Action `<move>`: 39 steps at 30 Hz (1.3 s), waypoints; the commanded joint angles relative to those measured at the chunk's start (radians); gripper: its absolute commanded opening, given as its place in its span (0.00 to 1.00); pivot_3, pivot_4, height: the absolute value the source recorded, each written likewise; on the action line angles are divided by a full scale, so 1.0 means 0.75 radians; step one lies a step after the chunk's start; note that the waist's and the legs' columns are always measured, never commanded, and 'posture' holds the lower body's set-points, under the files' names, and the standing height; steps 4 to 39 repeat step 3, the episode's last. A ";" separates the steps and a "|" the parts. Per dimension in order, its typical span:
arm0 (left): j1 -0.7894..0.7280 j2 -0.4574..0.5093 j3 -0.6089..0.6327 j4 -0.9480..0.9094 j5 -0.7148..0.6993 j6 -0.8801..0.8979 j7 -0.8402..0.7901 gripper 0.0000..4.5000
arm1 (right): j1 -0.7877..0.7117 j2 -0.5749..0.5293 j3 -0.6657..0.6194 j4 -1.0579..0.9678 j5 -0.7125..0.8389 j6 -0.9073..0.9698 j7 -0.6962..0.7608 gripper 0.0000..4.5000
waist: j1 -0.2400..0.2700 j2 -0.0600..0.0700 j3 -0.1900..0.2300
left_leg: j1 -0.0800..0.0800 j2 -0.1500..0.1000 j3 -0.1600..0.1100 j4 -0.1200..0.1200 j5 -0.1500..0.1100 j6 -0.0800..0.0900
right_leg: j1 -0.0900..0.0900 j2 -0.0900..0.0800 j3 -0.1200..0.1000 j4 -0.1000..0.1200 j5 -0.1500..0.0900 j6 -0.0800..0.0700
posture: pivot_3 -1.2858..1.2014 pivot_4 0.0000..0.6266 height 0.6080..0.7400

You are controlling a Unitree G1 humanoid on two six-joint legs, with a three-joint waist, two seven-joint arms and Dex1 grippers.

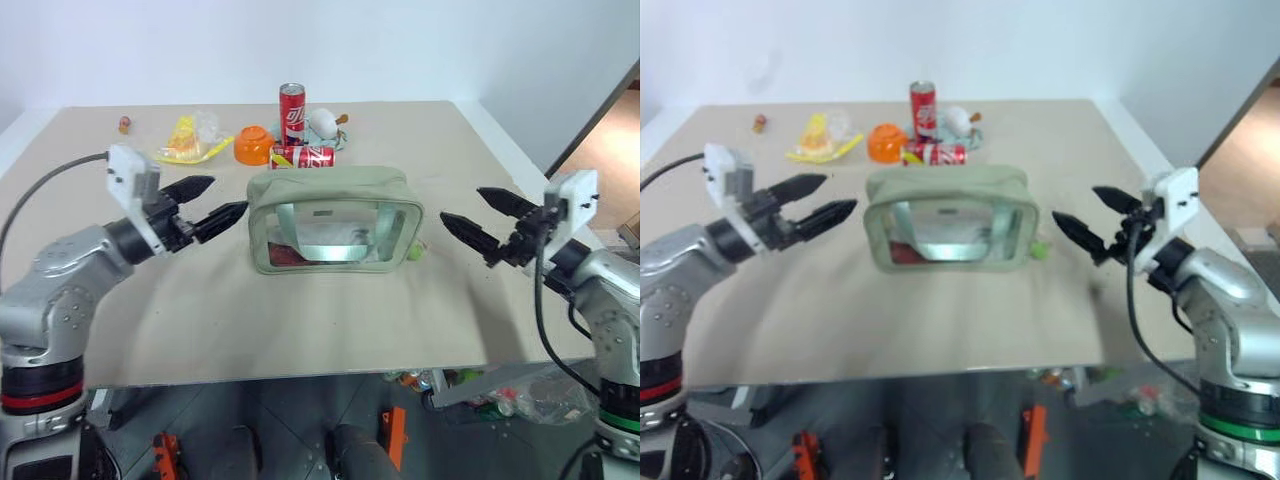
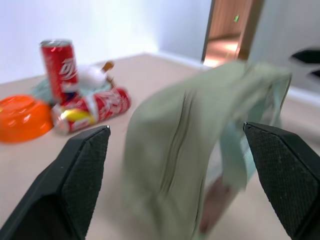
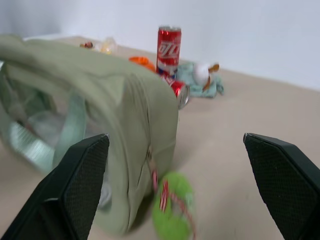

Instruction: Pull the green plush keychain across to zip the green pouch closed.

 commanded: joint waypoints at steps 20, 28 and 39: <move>0.246 0.050 0.005 -0.115 0.083 -0.078 -0.035 1.00 | 0.264 -0.033 0.055 -0.316 0.035 -0.033 0.128 1.00 | 0.001 0.000 0.000 | 0.000 0.001 -0.002 0.000 -0.001 0.000 | 0.000 0.001 -0.002 0.000 -0.002 -0.002 | 0.52 0.24 1.00; 0.246 0.050 0.005 -0.115 0.083 -0.078 -0.035 1.00 | 0.264 -0.033 0.055 -0.316 0.035 -0.033 0.128 1.00 | 0.001 0.000 0.000 | 0.000 0.001 -0.002 0.000 -0.001 0.000 | 0.000 0.001 -0.002 0.000 -0.002 -0.002 | 0.52 0.24 1.00; 0.246 0.050 0.005 -0.115 0.083 -0.078 -0.035 1.00 | 0.264 -0.033 0.055 -0.316 0.035 -0.033 0.128 1.00 | 0.001 0.000 0.000 | 0.000 0.001 -0.002 0.000 -0.001 0.000 | 0.000 0.001 -0.002 0.000 -0.002 -0.002 | 0.52 0.24 1.00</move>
